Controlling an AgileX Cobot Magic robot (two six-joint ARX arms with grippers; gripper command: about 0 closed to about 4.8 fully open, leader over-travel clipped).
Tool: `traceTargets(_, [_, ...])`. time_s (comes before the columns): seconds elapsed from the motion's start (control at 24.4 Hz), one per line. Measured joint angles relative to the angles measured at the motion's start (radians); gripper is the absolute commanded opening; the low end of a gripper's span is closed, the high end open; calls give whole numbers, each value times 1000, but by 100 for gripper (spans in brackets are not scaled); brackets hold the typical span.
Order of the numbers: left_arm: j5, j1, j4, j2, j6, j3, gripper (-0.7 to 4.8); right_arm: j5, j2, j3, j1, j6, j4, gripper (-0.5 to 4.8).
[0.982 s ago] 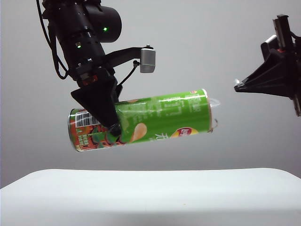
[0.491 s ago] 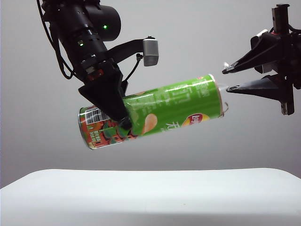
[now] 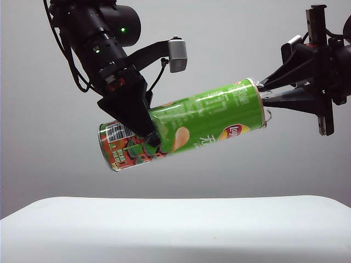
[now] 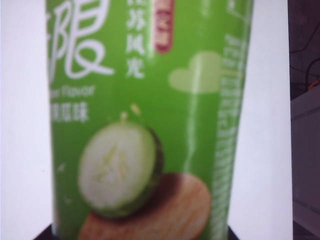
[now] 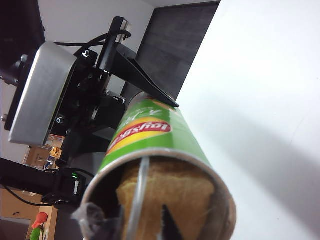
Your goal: Pick up the green tub of chips from the desk, pull out the transparent container with the chips inside partially, and then place the chips back on the desk.
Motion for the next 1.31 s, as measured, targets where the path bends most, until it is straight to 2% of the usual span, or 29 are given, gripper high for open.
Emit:
traceTargets(0.04, [2, 0, -2, 0, 0, 0, 263, 0, 0, 0, 0, 1, -1, -2])
traceTargets(0.08, [0, 0, -2, 0, 0, 0, 265, -1, 0, 0, 0, 0, -2, -7])
traceTargets(0.65, [2, 5, -13, 0, -1, 0, 271, 25, 0, 0, 1, -34, -4, -7])
traceTargets(0.9, [-17, 5, -30, 0, -5, 1, 288, 58, 0, -1, 2, -40, -12, -7])
traceTargets(1.02, [-16, 5, -30, 0, -5, 2, 314, 60, 0, -1, 2, -40, -12, -7])
traceTargets(1.31, [32, 9, -39, 0, -7, 2, 333, 71, 0, -2, 0, -41, -13, -7])
